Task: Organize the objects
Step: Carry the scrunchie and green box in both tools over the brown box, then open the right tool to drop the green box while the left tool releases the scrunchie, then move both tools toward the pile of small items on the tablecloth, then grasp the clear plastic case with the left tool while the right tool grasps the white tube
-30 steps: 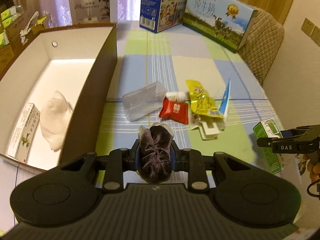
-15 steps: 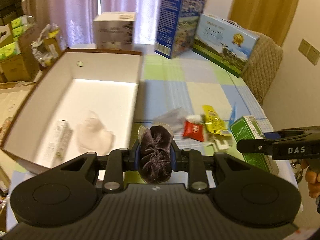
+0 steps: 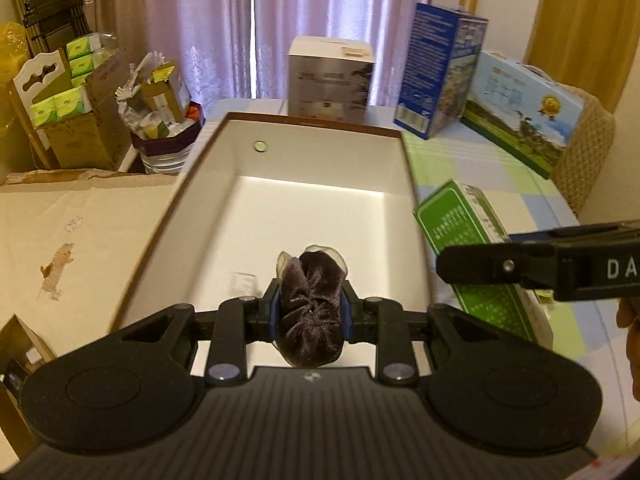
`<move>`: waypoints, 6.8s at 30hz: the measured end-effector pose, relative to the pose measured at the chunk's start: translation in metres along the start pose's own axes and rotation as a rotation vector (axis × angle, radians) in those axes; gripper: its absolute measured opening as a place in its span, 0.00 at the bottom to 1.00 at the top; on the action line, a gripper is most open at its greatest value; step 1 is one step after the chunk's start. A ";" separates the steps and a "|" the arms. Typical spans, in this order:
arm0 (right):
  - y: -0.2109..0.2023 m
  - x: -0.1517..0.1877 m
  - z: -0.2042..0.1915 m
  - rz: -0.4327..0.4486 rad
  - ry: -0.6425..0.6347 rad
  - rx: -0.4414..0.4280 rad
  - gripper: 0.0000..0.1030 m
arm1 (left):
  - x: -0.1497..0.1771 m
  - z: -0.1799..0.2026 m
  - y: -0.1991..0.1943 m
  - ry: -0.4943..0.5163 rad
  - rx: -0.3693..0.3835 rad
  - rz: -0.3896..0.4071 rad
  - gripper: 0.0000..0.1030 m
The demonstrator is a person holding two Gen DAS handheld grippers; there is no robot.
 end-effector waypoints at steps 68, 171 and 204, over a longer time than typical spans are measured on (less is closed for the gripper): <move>0.035 -0.005 0.004 -0.055 -0.011 0.184 0.63 | -0.049 -0.061 0.061 0.006 -0.020 -0.102 0.81; -0.132 0.099 0.251 0.022 0.391 0.416 0.63 | -0.025 0.221 0.197 0.614 0.023 -0.316 0.51; -0.098 0.115 0.261 -0.129 0.215 0.482 0.25 | 0.000 0.211 0.188 0.251 0.022 -0.429 0.26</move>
Point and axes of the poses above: each gripper's, at about its wrist camera, not at the fingertips, and y roughly the way its jaws point, z to its right, x to its underside, the point moved 1 cm from there along y, roughly the way its jaws point, and after that the axes turned 7 degrees about -z, right-handed, at the moved point
